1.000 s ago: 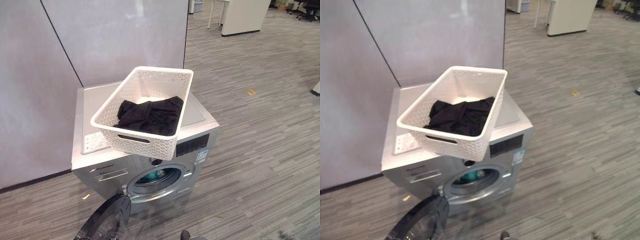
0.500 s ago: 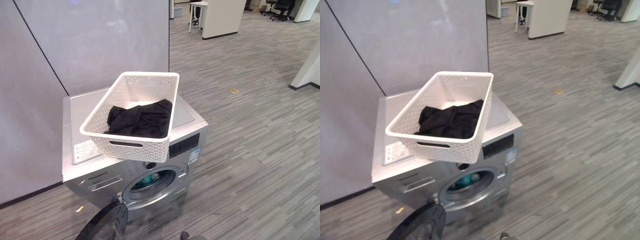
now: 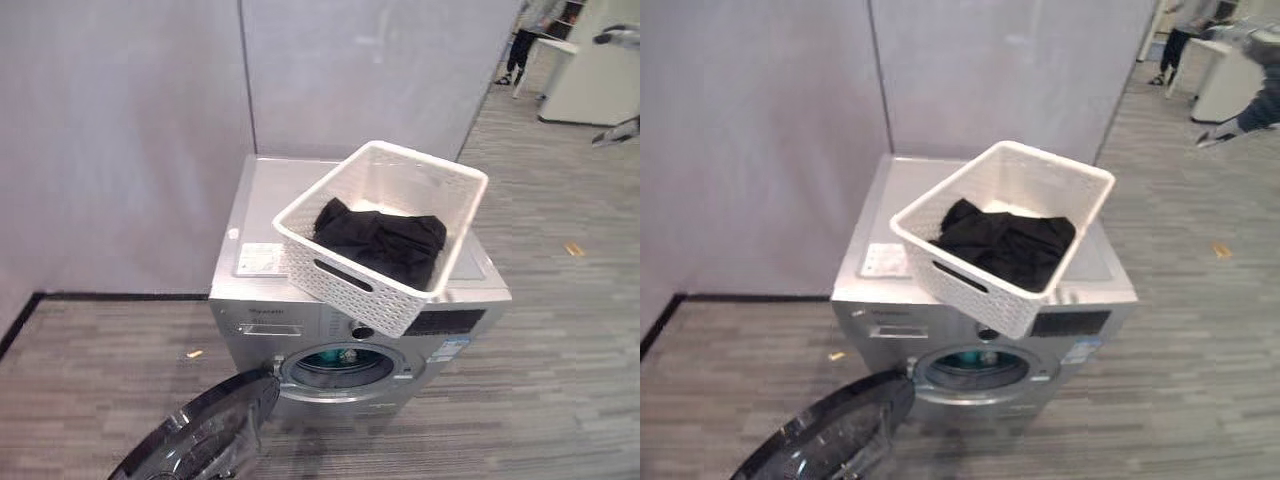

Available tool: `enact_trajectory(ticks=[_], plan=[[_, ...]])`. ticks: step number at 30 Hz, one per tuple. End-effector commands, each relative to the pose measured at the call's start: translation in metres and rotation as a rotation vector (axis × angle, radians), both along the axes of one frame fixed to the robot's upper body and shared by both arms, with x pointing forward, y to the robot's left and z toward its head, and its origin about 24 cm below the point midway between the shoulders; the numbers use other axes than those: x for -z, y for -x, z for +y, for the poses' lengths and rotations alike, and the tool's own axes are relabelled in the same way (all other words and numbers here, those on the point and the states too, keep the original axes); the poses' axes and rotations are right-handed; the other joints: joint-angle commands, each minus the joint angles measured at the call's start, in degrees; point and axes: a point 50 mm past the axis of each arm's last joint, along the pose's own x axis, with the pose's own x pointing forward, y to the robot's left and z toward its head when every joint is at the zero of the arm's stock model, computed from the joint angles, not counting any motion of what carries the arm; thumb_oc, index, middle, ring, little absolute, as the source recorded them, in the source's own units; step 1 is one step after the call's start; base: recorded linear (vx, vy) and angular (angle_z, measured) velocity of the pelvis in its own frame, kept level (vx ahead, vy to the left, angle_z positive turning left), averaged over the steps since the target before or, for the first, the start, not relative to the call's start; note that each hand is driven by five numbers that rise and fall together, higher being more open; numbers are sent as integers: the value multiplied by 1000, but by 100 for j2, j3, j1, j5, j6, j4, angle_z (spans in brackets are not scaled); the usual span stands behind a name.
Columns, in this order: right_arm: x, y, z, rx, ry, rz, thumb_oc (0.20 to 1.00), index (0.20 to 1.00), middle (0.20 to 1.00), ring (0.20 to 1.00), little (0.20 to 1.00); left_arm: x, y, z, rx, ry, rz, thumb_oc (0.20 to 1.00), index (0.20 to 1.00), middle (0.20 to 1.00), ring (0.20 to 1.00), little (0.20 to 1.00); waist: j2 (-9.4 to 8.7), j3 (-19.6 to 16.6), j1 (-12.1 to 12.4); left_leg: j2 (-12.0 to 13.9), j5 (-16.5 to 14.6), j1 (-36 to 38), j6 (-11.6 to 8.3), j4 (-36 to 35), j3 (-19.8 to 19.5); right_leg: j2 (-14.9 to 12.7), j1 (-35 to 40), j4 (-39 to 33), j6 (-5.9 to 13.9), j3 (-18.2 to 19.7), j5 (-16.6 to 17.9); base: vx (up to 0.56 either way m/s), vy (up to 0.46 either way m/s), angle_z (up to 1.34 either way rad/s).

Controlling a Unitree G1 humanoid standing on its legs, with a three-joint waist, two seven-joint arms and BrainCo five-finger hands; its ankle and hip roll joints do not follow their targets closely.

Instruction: Grab the laundry basket,head to the washer,open it,put in the laundry and shut it.

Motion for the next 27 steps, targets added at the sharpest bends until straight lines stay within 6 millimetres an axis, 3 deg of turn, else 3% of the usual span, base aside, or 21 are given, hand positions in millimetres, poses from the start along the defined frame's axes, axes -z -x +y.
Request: enact_trajectory(ticks=[1, 5, 11, 12, 16, 18, 21, 22, 27], plan=[[-25, 1, -9, 96, -20, 9, 1000, 1000, 1000, 1000, 1000, 4, 30, 1, -44, 14, 99, 1000, 1000, 1000, 1000, 1000, -206, 68, 30, 269, 800, -16, -440, -233, -60, -319, 709, -727, 611, 333, 623, -2, 1, 28], [-19, -12, -12, 166, -2, 73, 1000, 1000, 1000, 1000, 1000, 5, 36, -3, -45, 31, 131, 1000, 1000, 1000, 1000, 1000, -213, 116, 133, 272, 844, -162, -464, -267, -245, -335, 720, -748, 614, 134, 609, -7, 0, 27], [5, -27, 3, 132, -67, 214, 1000, 1000, 1000, 1000, 1000, 4, 30, 0, -63, 22, 121, 1000, 1000, 1000, 1000, 1000, -319, 132, 205, 252, 819, -297, -464, -267, -376, -367, 687, -766, 622, 12, 609, 5, 8, 8], [12, -30, 17, 74, -70, 254, 1000, 1000, 1000, 1000, 1000, 4, 27, -1, -73, 29, 113, 1000, 1000, 1000, 1000, 1000, -323, 147, 208, 237, 809, -319, -459, -267, -391, -387, 677, -766, 627, -9, 617, 6, 18, 8], [22, -28, 32, -36, -143, 276, 1000, 1000, 1000, 1000, 1000, 4, 23, -2, -78, 30, 100, 1000, 1000, 1000, 1000, 1000, -317, 159, 194, 217, 773, -327, -446, -267, -382, -424, 657, -766, 639, -8, 632, 5, 23, 4], [52, -31, 47, -175, -314, 346, 1000, 1000, 1000, 1000, 1000, 5, 19, -6, -77, 28, 86, 1000, 1000, 1000, 1000, 1000, -282, 178, 177, 182, 710, -264, -423, -267, -348, -458, 687, -766, 648, 8, 632, 23, 36, 1], [65, -32, 55, -214, -337, 395, 1000, 1000, 1000, 1000, 1000, 4, 17, -2, -75, 15, 77, 1000, 1000, 1000, 1000, 1000, -318, 152, 188, 168, 699, -269, -414, -267, -329, -474, 659, -762, 649, 19, 649, 0, 0, 0], [77, -33, 69, -281, -403, 424, 1000, 1000, 1000, 1000, 1000, 4, 13, -4, -76, 10, 67, 1000, 1000, 1000, 1000, 1000, -289, 152, 189, 162, 681, -244, -409, -267, -307, -489, 649, -757, 654, 22, 660, 13, 22, -3], [92, -31, 109, -432, -442, 546, 1000, 1000, 1000, 1000, 1000, 1, 11, 5, -85, -23, 54, 1000, 1000, 1000, 1000, 1000, -342, 111, 213, 151, 662, -208, -413, -267, -274, -507, 648, -766, 655, 7, 672, 8, 13, -7]])
